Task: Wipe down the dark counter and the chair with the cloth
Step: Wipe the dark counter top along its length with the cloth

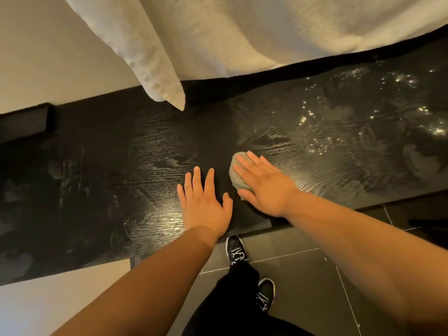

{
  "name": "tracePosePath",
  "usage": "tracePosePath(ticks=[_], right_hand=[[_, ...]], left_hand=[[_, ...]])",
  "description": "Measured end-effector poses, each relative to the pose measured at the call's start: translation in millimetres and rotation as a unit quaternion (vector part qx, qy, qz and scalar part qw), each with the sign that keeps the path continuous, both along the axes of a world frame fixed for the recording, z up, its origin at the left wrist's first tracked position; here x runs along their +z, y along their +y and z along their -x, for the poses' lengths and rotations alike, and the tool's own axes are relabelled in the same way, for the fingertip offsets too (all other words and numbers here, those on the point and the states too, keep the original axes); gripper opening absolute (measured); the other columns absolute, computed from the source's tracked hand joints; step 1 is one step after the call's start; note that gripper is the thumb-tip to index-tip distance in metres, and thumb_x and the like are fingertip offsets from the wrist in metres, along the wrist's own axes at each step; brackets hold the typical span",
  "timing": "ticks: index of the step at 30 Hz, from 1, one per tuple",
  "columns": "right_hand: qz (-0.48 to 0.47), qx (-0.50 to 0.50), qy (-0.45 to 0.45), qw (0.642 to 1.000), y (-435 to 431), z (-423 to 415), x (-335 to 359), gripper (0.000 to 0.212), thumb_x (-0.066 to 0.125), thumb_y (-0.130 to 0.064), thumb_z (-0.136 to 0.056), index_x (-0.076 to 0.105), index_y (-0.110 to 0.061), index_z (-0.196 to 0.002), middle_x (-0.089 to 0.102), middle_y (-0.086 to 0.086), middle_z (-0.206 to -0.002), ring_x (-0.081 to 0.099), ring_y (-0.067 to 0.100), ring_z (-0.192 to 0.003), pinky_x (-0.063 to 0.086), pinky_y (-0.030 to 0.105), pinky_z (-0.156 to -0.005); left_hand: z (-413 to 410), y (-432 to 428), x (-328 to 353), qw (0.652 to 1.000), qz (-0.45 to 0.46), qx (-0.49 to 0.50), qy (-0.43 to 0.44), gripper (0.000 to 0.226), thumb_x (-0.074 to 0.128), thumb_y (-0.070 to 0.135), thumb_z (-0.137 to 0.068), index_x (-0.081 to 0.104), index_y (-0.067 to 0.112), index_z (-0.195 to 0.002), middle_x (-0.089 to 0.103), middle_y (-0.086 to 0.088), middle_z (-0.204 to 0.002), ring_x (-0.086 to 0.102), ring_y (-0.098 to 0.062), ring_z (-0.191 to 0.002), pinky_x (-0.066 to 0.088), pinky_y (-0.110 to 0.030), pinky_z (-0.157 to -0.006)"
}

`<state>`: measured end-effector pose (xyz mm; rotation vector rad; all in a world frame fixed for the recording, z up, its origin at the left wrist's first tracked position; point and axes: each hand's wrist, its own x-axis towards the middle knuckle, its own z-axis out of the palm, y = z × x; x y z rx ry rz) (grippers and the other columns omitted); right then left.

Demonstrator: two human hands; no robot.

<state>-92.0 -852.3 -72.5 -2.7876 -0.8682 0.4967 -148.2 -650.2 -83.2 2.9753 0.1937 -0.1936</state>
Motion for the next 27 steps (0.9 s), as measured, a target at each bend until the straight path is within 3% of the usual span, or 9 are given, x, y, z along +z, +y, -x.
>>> tracePosePath(ticks=[3,7,10,15,17,20,23,27], right_hand=[[0.041,-0.109,-0.006,0.993,-18,-29,4,0.081,0.013,-0.062,-0.099,0.003,-0.015,-0.165,-0.005,0.004,-0.172,-0.008,0.029,-0.158,0.006,0.049,-0.128],[0.062,-0.236,0.018,0.969,-13,-49,14,0.076,0.021,-0.053,-0.106,-0.004,-0.010,-0.163,-0.010,0.011,-0.171,-0.011,0.036,-0.157,0.002,0.050,-0.128],[0.041,-0.152,-0.004,0.987,13,-30,14,0.073,0.024,-0.049,-0.106,0.001,-0.009,-0.164,-0.005,0.014,-0.171,-0.010,0.037,-0.157,0.004,0.050,-0.128],[0.049,-0.052,0.021,0.997,23,-34,10,0.070,0.022,-0.045,-0.108,-0.010,-0.014,-0.163,-0.022,0.004,-0.169,-0.024,0.023,-0.154,-0.014,0.038,-0.124],[0.055,-0.071,0.021,0.996,9,-58,10,0.069,0.021,-0.044,-0.109,-0.011,-0.015,-0.162,-0.022,0.002,-0.169,-0.024,0.022,-0.155,-0.011,0.039,-0.126],[0.073,-0.197,0.027,0.977,-14,-89,8,0.069,0.022,-0.043,-0.109,-0.007,-0.011,-0.163,-0.017,0.007,-0.171,-0.018,0.029,-0.156,-0.003,0.046,-0.128],[0.061,-0.251,0.019,0.966,-11,-90,8,0.069,0.022,-0.042,-0.108,-0.002,-0.009,-0.163,-0.010,0.010,-0.171,-0.013,0.033,-0.157,-0.001,0.047,-0.128],[0.020,-0.135,-0.003,0.991,22,-61,10,0.071,0.022,-0.043,-0.104,0.008,-0.008,-0.163,0.000,0.014,-0.171,-0.003,0.034,-0.158,0.010,0.050,-0.128]], left_hand=[[0,0,5,1.000,-0.008,-0.007,0.018,0.078,0.035,0.061,-0.095,0.024,0.029,-0.165,0.016,-0.011,-0.174,0.009,-0.035,-0.161,0.006,-0.058,-0.130],[-12,4,12,1.000,0.007,-0.009,0.023,0.076,0.046,0.060,-0.089,0.036,0.027,-0.157,0.030,-0.015,-0.165,0.022,-0.037,-0.153,0.014,-0.056,-0.127],[-36,14,15,0.999,0.037,-0.033,-0.007,0.074,0.055,0.057,-0.087,0.042,0.022,-0.152,0.036,-0.016,-0.158,0.031,-0.036,-0.146,0.023,-0.053,-0.124],[-97,29,15,0.996,0.038,-0.079,-0.019,0.078,0.059,0.050,-0.094,0.031,0.021,-0.162,0.024,-0.016,-0.168,0.021,-0.035,-0.156,0.019,-0.052,-0.128],[-118,29,13,0.995,0.035,-0.089,-0.008,0.078,0.054,0.051,-0.097,0.024,0.023,-0.165,0.016,-0.014,-0.173,0.011,-0.034,-0.160,0.013,-0.051,-0.130],[-131,27,9,0.996,0.030,-0.083,0.014,0.076,0.042,0.052,-0.101,0.016,0.028,-0.168,0.003,-0.008,-0.176,-0.003,-0.029,-0.163,0.003,-0.050,-0.132],[-130,27,6,0.996,0.014,-0.087,0.007,0.075,0.036,0.054,-0.101,0.014,0.029,-0.168,0.001,-0.006,-0.177,-0.004,-0.028,-0.163,0.002,-0.050,-0.132],[-130,27,6,0.996,0.010,-0.089,0.002,0.076,0.039,0.053,-0.100,0.017,0.028,-0.167,0.003,-0.008,-0.177,-0.002,-0.028,-0.163,0.003,-0.050,-0.132]])
